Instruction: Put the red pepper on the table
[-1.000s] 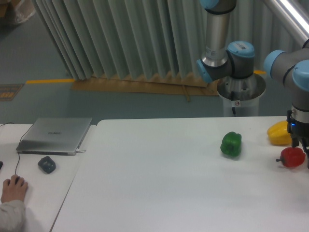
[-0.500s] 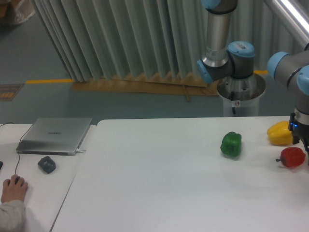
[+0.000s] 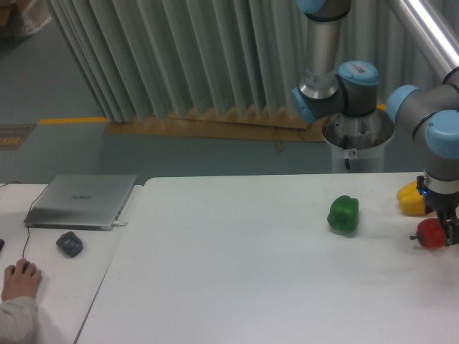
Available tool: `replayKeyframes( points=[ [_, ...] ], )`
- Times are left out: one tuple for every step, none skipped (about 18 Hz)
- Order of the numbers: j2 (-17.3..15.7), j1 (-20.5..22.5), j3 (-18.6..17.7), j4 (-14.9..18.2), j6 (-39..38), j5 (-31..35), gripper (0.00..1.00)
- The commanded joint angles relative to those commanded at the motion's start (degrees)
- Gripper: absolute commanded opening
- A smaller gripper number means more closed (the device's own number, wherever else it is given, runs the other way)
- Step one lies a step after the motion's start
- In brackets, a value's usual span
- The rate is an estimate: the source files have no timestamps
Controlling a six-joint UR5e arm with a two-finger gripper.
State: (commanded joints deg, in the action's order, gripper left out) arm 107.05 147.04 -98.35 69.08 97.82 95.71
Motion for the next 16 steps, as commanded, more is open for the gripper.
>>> replayKeyframes(
  points=[
    [0.0, 0.0, -0.09, 0.0, 0.09, 0.09, 1.0],
    [0.0, 0.0, -0.53, -0.09, 0.09, 0.09, 1.0],
    [0.09, 0.09, -0.88, -0.17, 0.09, 0.09, 1.0],
    [0.09, 0.26, -0.97, -0.18, 0.18, 0.09, 1.0],
    [0.09, 0.44, -0.88, -0.18, 0.26, 0.09, 1.0],
    [0.09, 0.44, -0.88, -0.18, 0.26, 0.09, 1.0],
    [0.09, 0.44, -0.97, -0.18, 0.26, 0.09, 1.0],
    [0.17, 0.44, -1.14, -0.18, 0.26, 0.17, 1.0],
    [0.44, 0.44, -1.06, -0.18, 0.18, 0.09, 1.0],
    [0.61, 0.53, -1.06, -0.18, 0.26, 0.09, 1.0],
    [0.88, 0.61, -0.71, -0.18, 0.26, 0.09, 1.0],
    [1.31, 0.62, -0.53, -0.26, 0.18, 0.17, 1.0],
    [1.49, 0.62, -0.53, -0.26, 0.18, 0.26, 1.0],
    [1.93, 0.53, -0.44, -0.35, 0.18, 2.0, 1.0],
    [2.11, 0.44, -0.44, -0.44, 0.18, 3.15, 1.0],
    [2.2, 0.35, -0.44, -0.44, 0.18, 3.77, 0.95]
  ],
)
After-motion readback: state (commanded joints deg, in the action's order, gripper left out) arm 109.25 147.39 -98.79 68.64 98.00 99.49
